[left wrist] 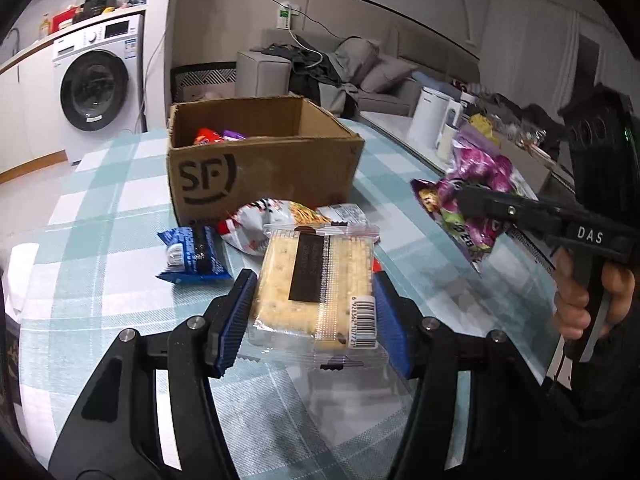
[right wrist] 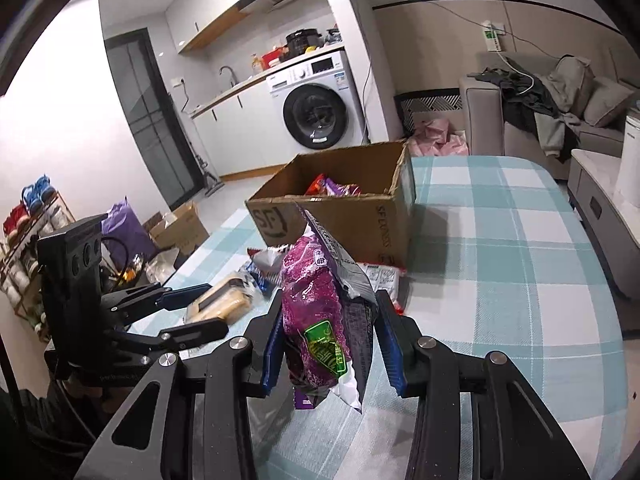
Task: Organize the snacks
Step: 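Carry the cracker pack and purple bag over the open SF box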
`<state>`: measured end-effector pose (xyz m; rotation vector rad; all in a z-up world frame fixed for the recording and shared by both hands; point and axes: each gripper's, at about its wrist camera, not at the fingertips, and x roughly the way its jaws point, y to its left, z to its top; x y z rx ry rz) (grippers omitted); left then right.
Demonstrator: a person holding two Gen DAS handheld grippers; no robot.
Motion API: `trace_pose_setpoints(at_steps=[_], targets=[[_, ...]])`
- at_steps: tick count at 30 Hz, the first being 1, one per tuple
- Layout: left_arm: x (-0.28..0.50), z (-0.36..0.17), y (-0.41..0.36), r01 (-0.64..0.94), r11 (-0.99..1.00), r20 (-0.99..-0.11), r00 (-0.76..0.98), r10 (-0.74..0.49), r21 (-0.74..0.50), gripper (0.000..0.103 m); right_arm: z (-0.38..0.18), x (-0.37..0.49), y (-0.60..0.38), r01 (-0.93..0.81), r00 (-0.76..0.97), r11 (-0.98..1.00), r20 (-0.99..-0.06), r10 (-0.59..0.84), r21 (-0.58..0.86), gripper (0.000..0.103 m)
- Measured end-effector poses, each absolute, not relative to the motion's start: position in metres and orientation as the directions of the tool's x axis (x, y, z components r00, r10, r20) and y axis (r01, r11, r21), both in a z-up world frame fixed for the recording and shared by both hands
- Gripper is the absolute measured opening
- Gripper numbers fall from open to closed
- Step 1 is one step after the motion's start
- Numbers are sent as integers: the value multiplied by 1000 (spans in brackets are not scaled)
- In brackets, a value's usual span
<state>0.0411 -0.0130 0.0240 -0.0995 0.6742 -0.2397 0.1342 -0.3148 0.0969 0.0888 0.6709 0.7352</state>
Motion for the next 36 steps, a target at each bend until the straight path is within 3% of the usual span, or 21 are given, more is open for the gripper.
trace_pose_setpoints(at_steps=[36], targets=[[112,75,30,62,983,-554,819,-150,-174,56,127,194,-293,-589,558,752,-523,644,297,42]])
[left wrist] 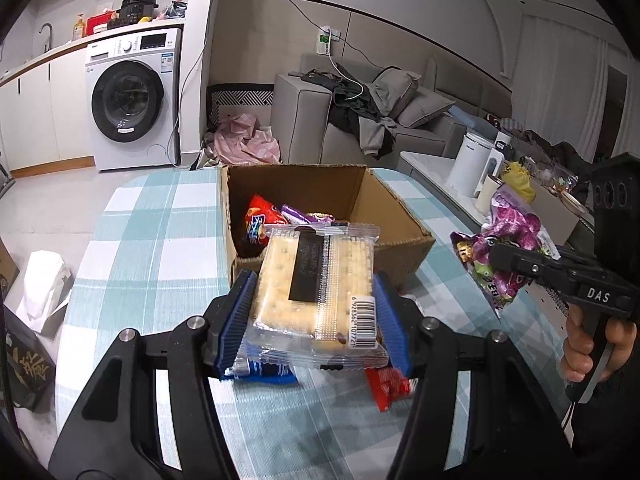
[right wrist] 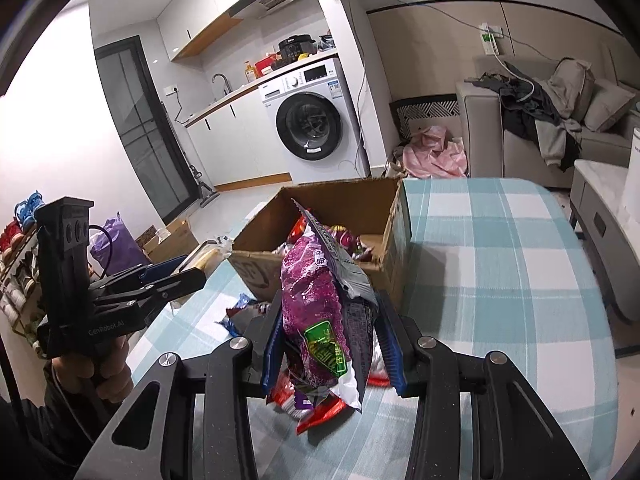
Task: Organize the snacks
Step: 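Carry the cracker pack and purple bag over the open SF box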
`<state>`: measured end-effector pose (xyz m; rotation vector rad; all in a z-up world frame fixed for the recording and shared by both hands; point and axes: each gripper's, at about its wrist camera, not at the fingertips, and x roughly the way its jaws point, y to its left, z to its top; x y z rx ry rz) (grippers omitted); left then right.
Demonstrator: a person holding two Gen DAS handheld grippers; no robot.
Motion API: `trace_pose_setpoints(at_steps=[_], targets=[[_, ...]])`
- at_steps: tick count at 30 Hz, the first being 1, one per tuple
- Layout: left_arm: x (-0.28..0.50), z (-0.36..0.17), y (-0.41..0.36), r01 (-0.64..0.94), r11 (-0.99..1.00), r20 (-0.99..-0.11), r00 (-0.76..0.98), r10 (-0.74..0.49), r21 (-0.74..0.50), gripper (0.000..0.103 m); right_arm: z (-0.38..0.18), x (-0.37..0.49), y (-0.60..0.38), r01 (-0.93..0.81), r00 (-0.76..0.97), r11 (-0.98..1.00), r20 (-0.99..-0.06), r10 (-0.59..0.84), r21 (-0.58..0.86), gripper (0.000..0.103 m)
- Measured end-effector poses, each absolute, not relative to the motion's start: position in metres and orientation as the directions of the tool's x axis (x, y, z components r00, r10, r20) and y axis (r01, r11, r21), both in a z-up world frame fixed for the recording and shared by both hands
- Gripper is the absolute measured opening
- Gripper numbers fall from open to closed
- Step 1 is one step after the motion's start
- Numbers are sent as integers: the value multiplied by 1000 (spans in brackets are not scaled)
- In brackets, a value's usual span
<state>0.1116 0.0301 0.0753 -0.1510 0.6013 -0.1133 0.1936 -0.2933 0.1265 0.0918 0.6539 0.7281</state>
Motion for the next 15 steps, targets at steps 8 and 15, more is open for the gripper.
trace_pose_setpoints(at_steps=[8,15], targets=[[134,84,36,58,982,-554,819,-148,-177,56,132,212,-290,-576,558,759,-532,637,303,42],[155,90,41,47,985,-558,819,-134,-168,56,137,230,-282,-573,553,759,-538,637,310,42]])
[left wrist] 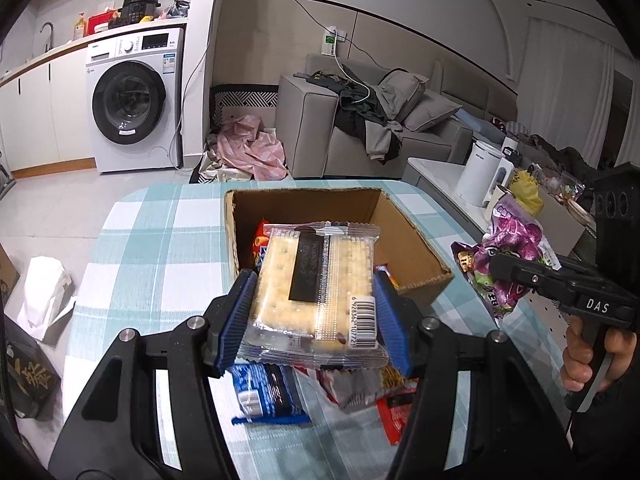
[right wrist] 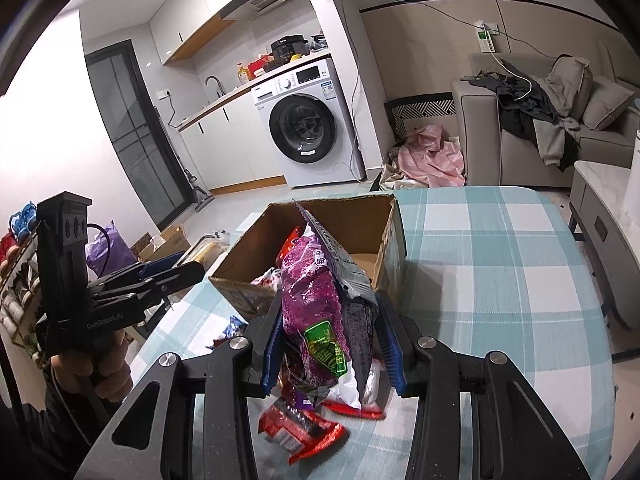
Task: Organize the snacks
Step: 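Carry the cracker pack and purple bag over the open SF box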
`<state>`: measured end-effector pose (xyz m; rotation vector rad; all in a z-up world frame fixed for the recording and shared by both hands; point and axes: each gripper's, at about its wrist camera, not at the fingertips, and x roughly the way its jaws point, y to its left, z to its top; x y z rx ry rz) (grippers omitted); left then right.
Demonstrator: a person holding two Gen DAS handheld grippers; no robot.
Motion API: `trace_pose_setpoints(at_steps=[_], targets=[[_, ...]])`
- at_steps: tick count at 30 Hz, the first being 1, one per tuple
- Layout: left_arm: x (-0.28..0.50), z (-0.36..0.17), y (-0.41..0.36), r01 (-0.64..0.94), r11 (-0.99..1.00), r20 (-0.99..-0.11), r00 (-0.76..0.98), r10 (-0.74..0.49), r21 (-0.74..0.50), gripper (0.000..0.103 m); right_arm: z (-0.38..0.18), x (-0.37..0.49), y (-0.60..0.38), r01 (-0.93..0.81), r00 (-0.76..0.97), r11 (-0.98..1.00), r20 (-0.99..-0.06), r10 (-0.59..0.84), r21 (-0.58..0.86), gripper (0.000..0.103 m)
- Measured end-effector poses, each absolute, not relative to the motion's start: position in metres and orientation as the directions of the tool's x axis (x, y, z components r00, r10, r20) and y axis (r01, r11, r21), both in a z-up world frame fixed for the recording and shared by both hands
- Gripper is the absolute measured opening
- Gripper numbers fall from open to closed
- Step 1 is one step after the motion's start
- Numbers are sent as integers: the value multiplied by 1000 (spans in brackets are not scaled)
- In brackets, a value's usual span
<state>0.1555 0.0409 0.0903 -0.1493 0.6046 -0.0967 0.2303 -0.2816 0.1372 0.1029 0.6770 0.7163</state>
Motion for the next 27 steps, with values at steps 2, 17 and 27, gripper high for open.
trace_pose_setpoints(at_steps=[2,17,27], targets=[[162,93,40,43,987,-558,821,-125,-157,56,139,235,-279,-574,553,759,-537,637,309,42],[205,99,43,60,990,-559,820,-121,-127,56,146,266,-261,-558,561,767,-538,630,316,42],[223,92,47,65,990,-568,813,-126,-126,56,150,275,-245,-567,556,762,-537,634,313,42]])
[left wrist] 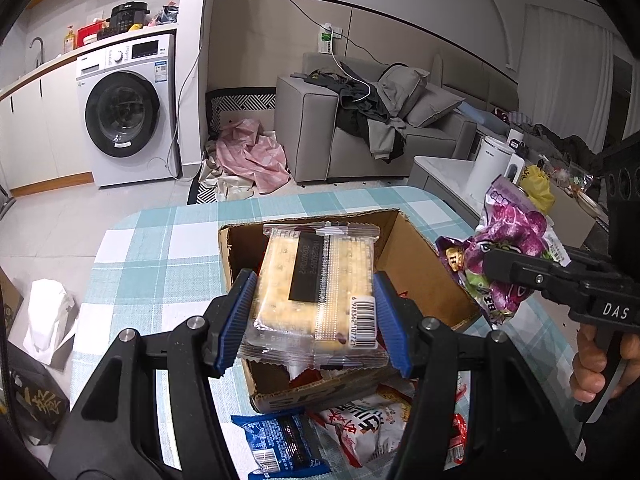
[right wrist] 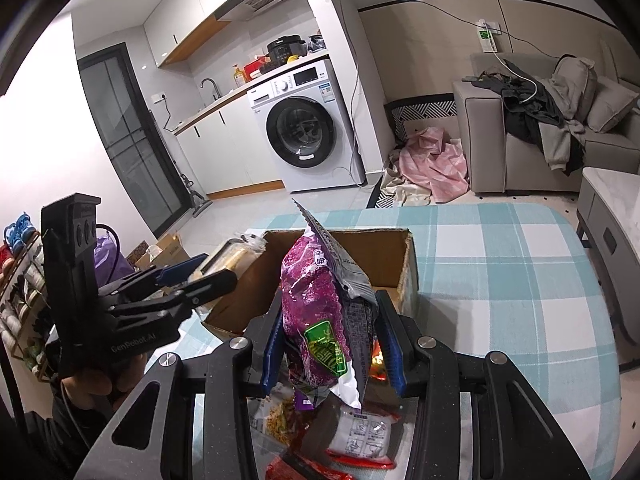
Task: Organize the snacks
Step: 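Carry the cracker pack and purple bag over the open SF box, then open both grippers to drop the cracker pack and bag into the box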
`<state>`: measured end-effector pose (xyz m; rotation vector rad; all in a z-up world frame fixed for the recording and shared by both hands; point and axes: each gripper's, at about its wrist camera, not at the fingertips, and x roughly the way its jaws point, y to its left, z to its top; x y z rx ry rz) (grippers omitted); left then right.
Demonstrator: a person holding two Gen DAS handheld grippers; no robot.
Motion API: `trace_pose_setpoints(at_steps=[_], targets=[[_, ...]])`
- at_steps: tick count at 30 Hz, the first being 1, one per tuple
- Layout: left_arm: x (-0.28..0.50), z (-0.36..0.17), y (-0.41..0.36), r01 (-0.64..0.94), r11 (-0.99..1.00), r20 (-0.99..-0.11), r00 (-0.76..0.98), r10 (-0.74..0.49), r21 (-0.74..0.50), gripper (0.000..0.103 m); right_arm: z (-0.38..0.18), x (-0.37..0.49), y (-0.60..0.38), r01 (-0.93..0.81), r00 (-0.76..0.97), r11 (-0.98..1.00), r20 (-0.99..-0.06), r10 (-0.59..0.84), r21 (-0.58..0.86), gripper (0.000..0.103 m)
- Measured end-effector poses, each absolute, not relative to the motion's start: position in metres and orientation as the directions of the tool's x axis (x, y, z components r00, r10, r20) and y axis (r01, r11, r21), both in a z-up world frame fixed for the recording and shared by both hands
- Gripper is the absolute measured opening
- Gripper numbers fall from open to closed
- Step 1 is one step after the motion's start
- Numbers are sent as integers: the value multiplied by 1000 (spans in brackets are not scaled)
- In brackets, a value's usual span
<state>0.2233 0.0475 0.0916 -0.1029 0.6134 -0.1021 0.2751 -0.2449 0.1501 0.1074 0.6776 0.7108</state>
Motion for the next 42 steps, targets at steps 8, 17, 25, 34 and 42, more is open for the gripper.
trace_pose_setpoints(at_steps=[8,17,25,34,42], targets=[[235,85,50,67,989,-577,806,-131,-132,56,146,286,-234,-566,556,763,-539,633,312,42],[260,73,51,72,989,-589,797,-133,-127,56,147,302,-229,-545,560,765,-530,637,343,42],[277,57,48,64,992,-601,791,-118,-111,56,138,323,-222,-510,554,779,-554,621,364,42],[291,44,45,43,995,-609,788,-91,-93,56,121,335,-208,-499,552,799,-587,592,336,42],[302,32,42,34,996,-629,774,-76,-79,56,112,340,-195,-496,573,825,-612,545,271,42]])
